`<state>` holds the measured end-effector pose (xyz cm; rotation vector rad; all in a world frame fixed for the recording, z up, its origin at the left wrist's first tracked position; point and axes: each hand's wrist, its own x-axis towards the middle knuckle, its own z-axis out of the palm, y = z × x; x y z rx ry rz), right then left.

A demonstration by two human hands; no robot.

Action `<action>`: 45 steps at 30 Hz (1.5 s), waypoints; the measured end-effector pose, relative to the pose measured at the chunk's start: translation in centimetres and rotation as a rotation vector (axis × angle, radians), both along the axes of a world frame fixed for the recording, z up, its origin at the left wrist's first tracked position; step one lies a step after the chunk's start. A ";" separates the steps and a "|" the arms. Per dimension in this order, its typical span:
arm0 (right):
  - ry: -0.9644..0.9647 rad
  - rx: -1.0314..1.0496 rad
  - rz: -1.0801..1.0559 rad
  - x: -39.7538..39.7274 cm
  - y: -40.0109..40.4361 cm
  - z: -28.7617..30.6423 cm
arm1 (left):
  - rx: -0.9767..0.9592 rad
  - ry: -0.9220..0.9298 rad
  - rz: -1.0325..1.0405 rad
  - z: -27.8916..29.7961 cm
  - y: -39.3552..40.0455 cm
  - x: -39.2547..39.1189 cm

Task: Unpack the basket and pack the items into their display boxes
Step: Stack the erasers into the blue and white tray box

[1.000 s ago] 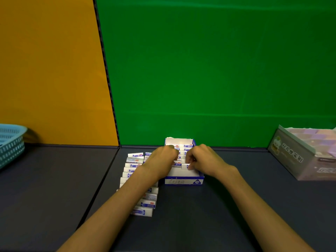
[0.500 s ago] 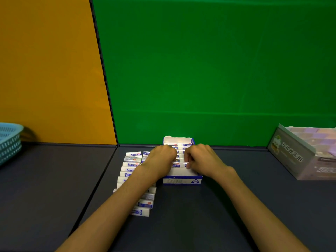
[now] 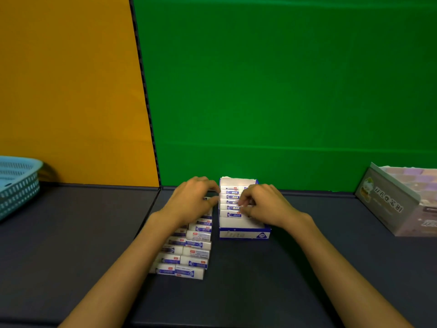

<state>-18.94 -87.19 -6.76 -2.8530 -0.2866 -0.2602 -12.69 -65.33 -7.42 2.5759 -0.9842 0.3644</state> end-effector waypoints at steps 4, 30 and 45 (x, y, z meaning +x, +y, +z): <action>-0.099 0.028 0.032 0.9 2.1 0.4 | -0.018 0.077 0.109 -0.2 3.7 1.5; 0.051 -0.198 0.025 7.6 9.1 -0.4 | 0.063 0.349 0.142 -1.0 6.5 7.1; 0.117 0.086 -0.034 8.2 8.2 0.1 | -0.132 0.446 0.137 -0.5 6.8 7.0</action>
